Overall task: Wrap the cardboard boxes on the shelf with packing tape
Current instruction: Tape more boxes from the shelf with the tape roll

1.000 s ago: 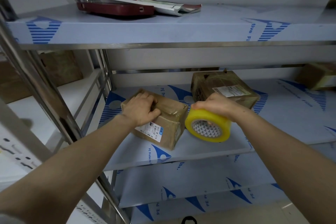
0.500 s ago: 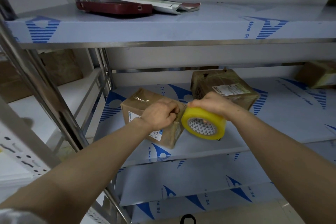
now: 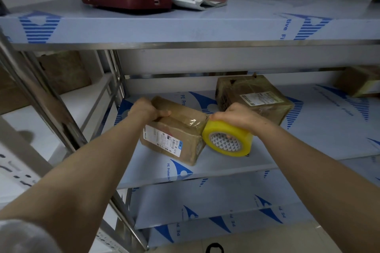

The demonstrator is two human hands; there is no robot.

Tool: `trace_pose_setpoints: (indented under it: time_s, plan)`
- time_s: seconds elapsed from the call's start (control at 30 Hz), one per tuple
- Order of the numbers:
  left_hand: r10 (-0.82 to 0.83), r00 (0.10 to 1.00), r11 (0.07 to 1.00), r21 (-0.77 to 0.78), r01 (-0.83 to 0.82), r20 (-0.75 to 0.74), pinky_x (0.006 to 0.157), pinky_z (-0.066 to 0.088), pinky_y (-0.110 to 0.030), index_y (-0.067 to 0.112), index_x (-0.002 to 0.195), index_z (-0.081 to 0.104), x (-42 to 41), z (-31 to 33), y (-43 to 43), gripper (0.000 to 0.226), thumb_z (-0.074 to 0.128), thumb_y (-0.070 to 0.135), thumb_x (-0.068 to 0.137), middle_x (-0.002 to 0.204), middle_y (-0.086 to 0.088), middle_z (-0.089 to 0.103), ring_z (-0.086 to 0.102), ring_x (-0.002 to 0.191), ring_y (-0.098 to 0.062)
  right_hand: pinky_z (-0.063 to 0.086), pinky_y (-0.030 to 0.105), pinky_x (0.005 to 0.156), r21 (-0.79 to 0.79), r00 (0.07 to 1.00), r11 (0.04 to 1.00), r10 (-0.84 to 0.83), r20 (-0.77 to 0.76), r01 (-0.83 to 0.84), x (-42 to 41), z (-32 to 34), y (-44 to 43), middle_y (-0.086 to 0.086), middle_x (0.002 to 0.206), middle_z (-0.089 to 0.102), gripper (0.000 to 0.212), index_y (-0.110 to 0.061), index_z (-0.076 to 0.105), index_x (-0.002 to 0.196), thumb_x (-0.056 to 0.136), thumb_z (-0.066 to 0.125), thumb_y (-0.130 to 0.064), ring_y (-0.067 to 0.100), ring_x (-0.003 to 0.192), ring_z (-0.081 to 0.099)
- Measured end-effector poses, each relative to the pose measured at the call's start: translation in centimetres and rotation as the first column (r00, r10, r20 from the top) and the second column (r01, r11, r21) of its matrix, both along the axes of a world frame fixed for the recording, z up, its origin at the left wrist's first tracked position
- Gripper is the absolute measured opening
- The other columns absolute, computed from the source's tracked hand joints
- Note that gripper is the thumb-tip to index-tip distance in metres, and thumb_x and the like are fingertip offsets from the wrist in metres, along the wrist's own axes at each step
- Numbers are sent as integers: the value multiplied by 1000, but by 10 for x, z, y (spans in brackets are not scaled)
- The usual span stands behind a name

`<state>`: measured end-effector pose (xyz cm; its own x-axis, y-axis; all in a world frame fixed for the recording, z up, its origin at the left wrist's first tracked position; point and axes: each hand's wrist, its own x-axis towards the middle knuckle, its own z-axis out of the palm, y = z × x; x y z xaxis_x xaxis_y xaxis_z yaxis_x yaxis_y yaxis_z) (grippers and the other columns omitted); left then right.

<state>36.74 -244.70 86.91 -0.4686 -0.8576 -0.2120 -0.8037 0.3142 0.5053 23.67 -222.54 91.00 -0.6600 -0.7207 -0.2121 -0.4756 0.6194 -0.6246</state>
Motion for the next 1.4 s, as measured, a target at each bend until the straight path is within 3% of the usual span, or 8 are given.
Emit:
trace_pose_setpoints:
  time_s: [0.2,0.4,0.53,0.6,0.7,0.93,1.17,1.4]
  plan:
    - [44,969,997,79,-26,-244,82,52,-35,11,125,58,10,-7,-16,55,74,35,79,107,-12,64,63,92,-27,47,31,66,0,999,1000,-18,34,18,-1,-4,-1,8,80,64,39,-15,64,77,81,63,-54,20,76,61]
    - [-4,1000,975,-224,-3,-29,91,47,-39,6,104,58,-9,6,-11,40,36,38,99,104,-15,63,60,92,-29,46,31,67,22,998,1000,-12,57,11,2,-3,-2,7,80,63,40,-14,64,78,80,65,-54,22,78,62]
    - [-481,876,724,-561,402,7,94,40,-38,9,116,57,-35,9,18,47,24,40,103,121,-14,57,53,110,-28,42,29,63,23,997,999,-32,68,31,1,-8,-2,6,80,59,44,-14,62,81,78,64,-58,19,77,58]
    - [-599,779,616,-515,596,185,83,44,-34,13,98,64,-44,3,17,55,22,48,101,103,-10,64,58,93,-22,39,29,62,34,998,999,-24,58,22,-1,-10,-3,4,76,55,43,-15,59,74,79,64,-58,17,72,54]
    - [-569,761,673,-355,649,312,79,42,-31,16,91,67,-57,-7,6,66,14,55,99,90,-8,66,59,83,-18,30,28,54,39,1000,999,-17,14,17,-1,-8,-6,1,62,42,45,-17,47,60,81,63,-55,12,59,43]
    - [-576,774,706,-319,633,262,79,37,-30,15,85,64,-70,-10,7,69,10,56,98,90,-8,65,54,79,-17,33,26,53,5,998,999,-43,48,43,-1,-8,-4,0,64,48,46,-18,51,64,78,63,-60,11,60,48]
    - [-717,634,471,-468,748,292,71,49,-33,10,80,66,-83,-24,44,65,19,52,100,82,-10,64,62,78,-25,33,24,50,-26,995,999,-45,91,47,2,-3,-6,-2,57,49,40,-20,51,58,82,63,-48,11,58,49]
    - [-693,692,536,-496,683,203,64,40,-29,17,64,51,-87,-19,63,61,20,58,97,75,-7,60,57,73,-20,37,27,56,-26,991,998,-60,123,63,2,-1,-6,8,69,51,42,-15,54,63,84,57,-51,18,64,53]
